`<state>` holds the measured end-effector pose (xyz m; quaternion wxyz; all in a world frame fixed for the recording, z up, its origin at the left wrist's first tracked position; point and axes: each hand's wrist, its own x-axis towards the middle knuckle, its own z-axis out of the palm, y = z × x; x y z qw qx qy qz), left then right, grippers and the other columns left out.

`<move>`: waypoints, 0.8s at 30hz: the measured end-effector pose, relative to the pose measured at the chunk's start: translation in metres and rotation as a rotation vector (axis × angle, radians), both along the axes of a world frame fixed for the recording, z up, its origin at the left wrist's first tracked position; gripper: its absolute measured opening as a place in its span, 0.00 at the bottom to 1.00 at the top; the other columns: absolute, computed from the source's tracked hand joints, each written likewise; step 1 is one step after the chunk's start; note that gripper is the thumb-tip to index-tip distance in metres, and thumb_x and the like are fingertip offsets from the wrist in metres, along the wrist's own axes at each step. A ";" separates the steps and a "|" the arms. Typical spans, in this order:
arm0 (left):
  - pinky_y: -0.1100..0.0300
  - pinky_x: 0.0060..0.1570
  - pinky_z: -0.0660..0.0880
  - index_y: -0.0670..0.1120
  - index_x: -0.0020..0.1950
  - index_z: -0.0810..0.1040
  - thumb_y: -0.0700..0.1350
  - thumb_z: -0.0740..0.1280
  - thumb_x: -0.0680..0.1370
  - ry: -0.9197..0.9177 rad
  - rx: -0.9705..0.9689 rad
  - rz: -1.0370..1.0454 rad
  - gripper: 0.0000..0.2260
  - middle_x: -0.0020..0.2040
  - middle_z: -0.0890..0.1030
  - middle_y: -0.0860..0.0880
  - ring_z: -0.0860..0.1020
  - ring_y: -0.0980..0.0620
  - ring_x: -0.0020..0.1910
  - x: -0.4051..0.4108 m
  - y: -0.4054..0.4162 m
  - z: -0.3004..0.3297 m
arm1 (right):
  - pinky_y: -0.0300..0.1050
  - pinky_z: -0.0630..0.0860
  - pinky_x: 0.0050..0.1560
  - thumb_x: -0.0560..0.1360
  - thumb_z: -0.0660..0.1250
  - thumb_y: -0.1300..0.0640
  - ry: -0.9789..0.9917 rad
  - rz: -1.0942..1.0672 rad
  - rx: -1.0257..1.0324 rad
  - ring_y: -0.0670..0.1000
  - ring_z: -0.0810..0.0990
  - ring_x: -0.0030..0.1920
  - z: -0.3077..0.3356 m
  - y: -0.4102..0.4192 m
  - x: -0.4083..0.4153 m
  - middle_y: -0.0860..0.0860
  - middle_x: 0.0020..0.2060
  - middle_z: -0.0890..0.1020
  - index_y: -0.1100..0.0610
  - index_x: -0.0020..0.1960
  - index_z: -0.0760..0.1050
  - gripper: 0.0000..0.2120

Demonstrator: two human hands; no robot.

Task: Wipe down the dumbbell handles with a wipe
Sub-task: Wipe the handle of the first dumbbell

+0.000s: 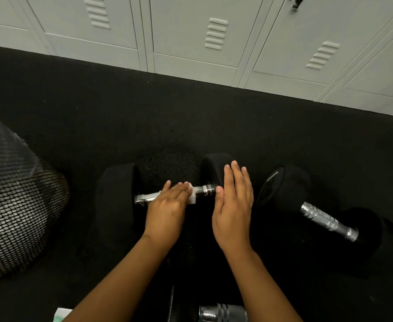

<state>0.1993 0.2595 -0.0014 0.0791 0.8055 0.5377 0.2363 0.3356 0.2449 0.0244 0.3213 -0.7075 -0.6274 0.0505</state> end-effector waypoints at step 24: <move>0.57 0.63 0.66 0.41 0.58 0.79 0.35 0.71 0.70 0.049 -0.188 -0.024 0.16 0.58 0.80 0.43 0.80 0.48 0.56 0.003 0.014 0.011 | 0.53 0.54 0.70 0.79 0.47 0.52 -0.009 -0.011 -0.032 0.52 0.53 0.73 0.003 0.000 -0.002 0.53 0.72 0.63 0.59 0.71 0.61 0.23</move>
